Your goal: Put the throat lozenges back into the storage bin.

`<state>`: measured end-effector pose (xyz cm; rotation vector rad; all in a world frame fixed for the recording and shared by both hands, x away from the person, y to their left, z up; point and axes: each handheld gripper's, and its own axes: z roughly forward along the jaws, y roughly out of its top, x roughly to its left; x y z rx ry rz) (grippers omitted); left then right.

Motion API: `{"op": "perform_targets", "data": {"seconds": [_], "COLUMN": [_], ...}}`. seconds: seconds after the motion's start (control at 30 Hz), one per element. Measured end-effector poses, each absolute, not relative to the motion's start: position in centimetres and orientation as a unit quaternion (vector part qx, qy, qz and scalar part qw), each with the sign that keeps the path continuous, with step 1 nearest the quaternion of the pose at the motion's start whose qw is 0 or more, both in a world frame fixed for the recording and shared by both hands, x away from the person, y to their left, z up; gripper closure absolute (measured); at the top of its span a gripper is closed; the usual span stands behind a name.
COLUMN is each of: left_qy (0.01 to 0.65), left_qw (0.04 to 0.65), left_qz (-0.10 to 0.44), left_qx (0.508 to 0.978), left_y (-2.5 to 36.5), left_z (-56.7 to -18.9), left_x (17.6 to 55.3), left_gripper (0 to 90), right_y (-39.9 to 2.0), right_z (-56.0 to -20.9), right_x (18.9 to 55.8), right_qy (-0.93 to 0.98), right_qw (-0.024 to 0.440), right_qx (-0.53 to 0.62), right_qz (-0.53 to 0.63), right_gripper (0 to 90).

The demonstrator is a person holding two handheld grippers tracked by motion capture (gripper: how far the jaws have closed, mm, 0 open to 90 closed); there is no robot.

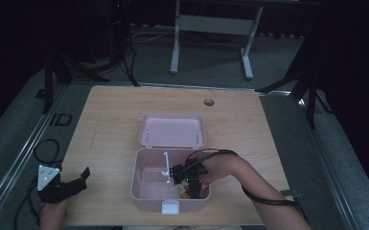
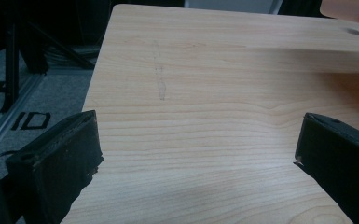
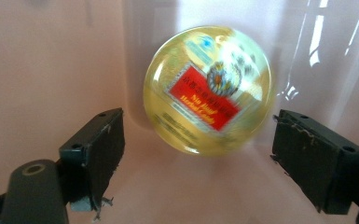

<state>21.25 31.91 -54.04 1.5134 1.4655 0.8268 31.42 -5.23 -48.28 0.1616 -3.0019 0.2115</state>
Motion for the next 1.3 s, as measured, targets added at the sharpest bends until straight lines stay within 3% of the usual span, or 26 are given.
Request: {"op": "perform_targets", "data": {"seconds": [0.2,0.47,0.83,1.07,1.3], "left_qy": [0.587,0.587,0.587,0.587,0.587], "left_qw": [0.427,0.426,0.428,0.427,0.428], "left_qz": [0.330,0.331,0.332,0.332,0.333], "left_qx": [0.604,0.604,0.602,0.602,0.601], "left_y": [31.9,31.9,32.0,31.9,32.0], "left_z": [-54.0,-54.1,-54.1,-54.1,-54.1], "left_x": [21.2,21.2,21.1,21.1,21.1], "left_gripper": [0.7,0.7,0.7,0.7,0.7], "right_y": [-5.4,-7.0,-12.5,-16.5,-19.6], "right_z": [-47.5,-43.5,-39.0,-39.3,-42.9], "right_x": [31.5,31.2,31.7,32.2,32.7], "right_qy": [-0.996,-0.996,-0.988,-0.983,-0.979], "right_qw": [0.050,0.029,0.000,-0.001,0.010], "right_qx": [0.056,0.056,0.021,-0.010,-0.051], "right_qz": [0.049,-0.055,-0.152,-0.183,-0.196], "right_gripper": [13.3,13.0,12.0,12.0,12.1]}}
